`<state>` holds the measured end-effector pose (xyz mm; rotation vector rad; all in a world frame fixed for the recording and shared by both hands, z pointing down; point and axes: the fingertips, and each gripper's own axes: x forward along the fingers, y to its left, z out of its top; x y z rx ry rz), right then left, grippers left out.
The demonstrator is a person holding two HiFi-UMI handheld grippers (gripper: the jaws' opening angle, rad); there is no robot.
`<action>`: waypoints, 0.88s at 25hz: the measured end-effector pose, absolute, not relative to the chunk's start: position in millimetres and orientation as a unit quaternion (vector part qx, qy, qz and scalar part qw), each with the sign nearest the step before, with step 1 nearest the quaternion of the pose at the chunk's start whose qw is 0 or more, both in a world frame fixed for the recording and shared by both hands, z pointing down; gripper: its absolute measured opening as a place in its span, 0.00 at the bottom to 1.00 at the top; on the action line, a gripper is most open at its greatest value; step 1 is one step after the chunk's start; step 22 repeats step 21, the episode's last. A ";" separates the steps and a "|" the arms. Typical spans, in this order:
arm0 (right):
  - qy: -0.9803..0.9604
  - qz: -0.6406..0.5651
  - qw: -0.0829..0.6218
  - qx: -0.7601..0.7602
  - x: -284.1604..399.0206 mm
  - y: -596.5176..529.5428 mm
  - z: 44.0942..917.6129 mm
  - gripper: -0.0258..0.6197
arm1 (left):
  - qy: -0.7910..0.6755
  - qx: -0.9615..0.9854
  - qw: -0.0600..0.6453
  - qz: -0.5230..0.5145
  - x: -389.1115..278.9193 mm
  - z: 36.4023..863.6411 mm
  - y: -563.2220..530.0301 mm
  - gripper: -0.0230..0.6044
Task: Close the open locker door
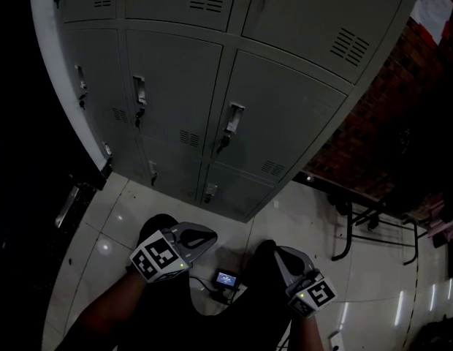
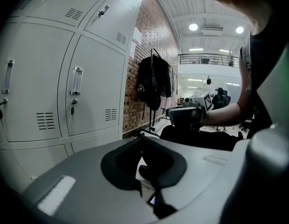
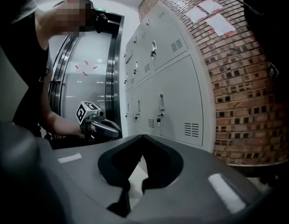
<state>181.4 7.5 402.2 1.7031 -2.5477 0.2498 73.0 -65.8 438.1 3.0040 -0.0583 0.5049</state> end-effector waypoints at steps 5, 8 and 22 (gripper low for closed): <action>-0.827 0.076 0.030 0.556 189.6 -6.9 394.4 0.04 | -0.024 0.986 0.031 0.164 78.7 432.6 -81.1 0.06; -0.828 0.075 0.027 0.555 185.0 -2.7 397.4 0.04 | -0.024 0.985 0.039 0.167 76.2 435.9 -74.4 0.06; -0.827 0.078 0.034 0.556 182.6 1.3 401.2 0.04 | -0.024 0.984 0.045 0.169 73.3 437.5 -70.4 0.06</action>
